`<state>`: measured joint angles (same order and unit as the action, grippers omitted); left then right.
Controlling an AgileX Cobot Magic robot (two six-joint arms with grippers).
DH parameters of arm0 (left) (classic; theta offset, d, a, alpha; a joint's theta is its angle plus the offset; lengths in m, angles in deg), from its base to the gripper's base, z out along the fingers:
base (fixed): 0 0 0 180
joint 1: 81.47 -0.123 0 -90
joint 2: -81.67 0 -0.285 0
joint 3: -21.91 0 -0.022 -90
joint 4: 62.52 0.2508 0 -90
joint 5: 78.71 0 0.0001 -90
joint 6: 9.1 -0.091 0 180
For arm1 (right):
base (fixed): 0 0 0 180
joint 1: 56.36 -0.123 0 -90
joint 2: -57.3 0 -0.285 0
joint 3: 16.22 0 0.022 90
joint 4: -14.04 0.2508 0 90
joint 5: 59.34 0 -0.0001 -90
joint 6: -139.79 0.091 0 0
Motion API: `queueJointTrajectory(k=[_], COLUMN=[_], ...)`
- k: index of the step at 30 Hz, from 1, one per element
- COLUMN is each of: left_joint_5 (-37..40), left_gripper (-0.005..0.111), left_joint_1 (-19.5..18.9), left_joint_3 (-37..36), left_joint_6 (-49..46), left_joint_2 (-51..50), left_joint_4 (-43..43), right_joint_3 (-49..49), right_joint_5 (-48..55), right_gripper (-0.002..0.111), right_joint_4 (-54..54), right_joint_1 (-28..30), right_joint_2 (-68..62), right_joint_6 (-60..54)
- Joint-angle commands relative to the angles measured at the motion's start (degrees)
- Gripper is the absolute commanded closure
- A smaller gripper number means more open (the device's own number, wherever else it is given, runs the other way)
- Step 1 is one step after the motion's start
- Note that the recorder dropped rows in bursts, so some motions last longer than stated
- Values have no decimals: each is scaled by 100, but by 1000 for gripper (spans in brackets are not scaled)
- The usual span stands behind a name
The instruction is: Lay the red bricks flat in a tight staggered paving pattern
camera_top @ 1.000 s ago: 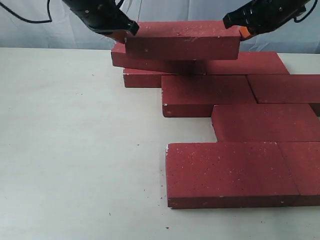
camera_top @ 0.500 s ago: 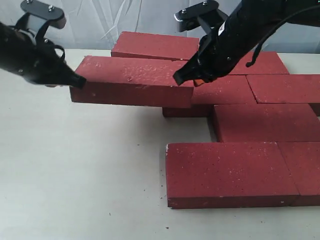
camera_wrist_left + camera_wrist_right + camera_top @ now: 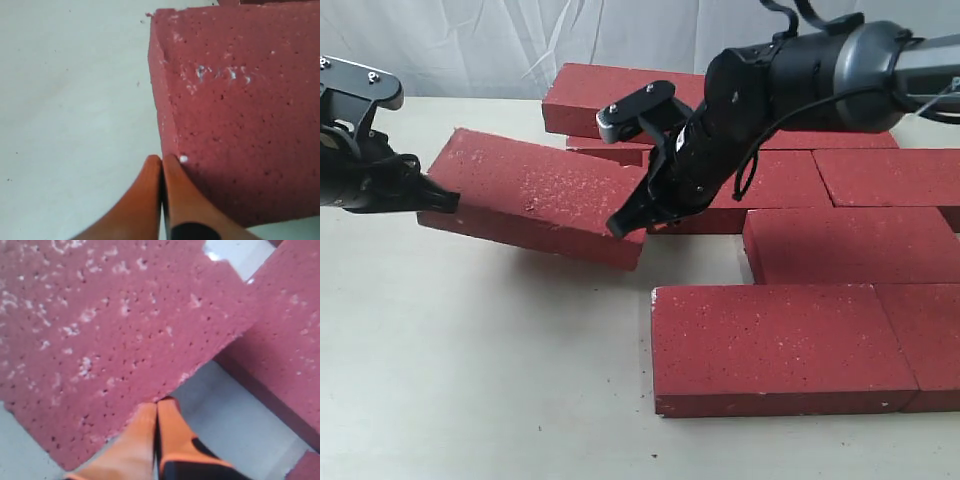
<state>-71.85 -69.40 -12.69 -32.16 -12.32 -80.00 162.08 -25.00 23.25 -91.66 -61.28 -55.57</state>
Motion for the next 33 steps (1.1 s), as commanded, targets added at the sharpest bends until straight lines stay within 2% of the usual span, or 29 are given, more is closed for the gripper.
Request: queueJointTrajectory(k=[1,9,12,15,17,22,26,30,33], left_joint_5=[84,375,257,60,86,332,-370,-1349,-1039], left_gripper=[107,107,107,107,107,107,107,107,107], left_joint_1=[150,93,-128,-511,-624,-624,-634,-996,-1126], left_joint_3=[-49,-243,-291,-291,-291,-291,-291,-291,-52], left_joint_6=[2,2,15,48,48,-10,9,9,9], left_joint_2=[48,-133,-386,-491,-469,-456,-456,-734,-1131], left_joint_4=[167,563,723,579,539,800,699,317,301], right_joint_3=[73,73,83,83,83,83,83,94,94], right_joint_5=[-684,-1086,-1051,-1066,-962,-268,-218,-29,101], right_gripper=[109,109,109,109,109,109,109,109,109], right_joint_4=[418,46,-118,-145,-145,-631,-921,-883,-698], right_joint_1=[-203,-203,-203,-183,-183,-183,-131,-72,-84], right_joint_2=[-162,-406,-416,-314,-304,-335,-335,-299,-201], right_joint_6=[-157,-298,-298,-287,-287,-261,-237,-248,-262])
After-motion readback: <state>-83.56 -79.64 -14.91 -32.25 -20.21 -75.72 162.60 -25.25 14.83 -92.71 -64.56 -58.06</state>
